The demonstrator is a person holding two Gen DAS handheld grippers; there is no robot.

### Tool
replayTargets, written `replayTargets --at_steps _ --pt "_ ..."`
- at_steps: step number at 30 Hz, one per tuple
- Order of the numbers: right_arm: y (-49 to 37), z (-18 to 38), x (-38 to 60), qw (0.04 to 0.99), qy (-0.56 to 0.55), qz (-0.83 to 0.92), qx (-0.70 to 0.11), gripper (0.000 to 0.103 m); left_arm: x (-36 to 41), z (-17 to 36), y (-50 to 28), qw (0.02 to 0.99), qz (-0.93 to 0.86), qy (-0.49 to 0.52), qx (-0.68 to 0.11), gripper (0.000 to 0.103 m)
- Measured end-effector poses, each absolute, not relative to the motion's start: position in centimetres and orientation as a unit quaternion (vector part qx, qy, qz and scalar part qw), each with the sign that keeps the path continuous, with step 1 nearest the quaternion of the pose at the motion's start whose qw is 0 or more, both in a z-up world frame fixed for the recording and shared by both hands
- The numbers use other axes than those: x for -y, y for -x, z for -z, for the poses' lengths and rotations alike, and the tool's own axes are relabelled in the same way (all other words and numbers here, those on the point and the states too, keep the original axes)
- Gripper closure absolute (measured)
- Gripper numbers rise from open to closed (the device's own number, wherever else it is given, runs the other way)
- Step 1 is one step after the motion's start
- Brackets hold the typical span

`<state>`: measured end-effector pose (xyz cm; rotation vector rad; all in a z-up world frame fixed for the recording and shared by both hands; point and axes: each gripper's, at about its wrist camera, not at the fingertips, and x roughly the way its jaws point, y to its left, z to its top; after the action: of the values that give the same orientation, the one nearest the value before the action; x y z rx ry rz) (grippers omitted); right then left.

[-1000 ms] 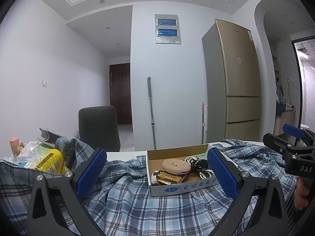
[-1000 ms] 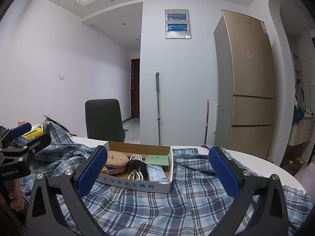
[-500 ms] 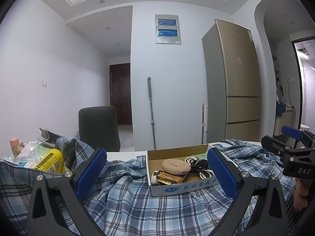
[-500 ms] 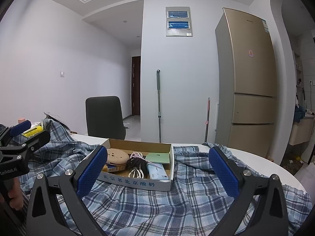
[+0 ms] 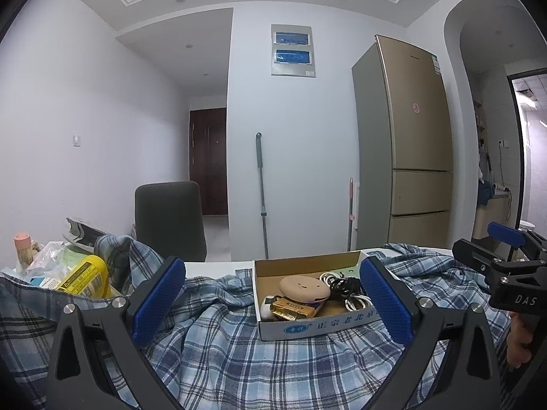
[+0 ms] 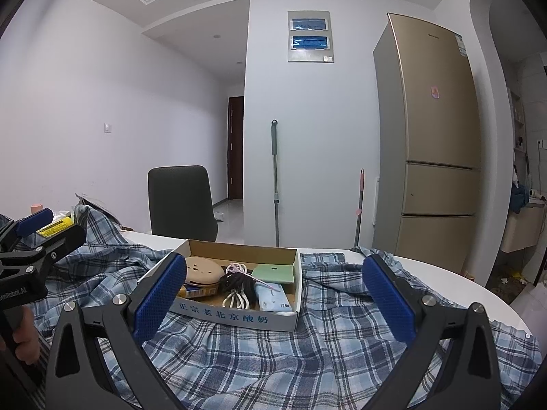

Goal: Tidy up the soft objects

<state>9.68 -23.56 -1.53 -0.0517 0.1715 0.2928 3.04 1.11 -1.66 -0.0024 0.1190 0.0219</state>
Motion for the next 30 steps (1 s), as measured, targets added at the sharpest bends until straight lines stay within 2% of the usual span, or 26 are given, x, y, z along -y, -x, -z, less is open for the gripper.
replayTargets --at_steps 30 --pt "-9.61 1.66 23.92 0.985 0.029 -0.146 -0.082 0.0 -1.09 2.06 -3.34 0.998 -0.013 0.01 -0.064 0.0"
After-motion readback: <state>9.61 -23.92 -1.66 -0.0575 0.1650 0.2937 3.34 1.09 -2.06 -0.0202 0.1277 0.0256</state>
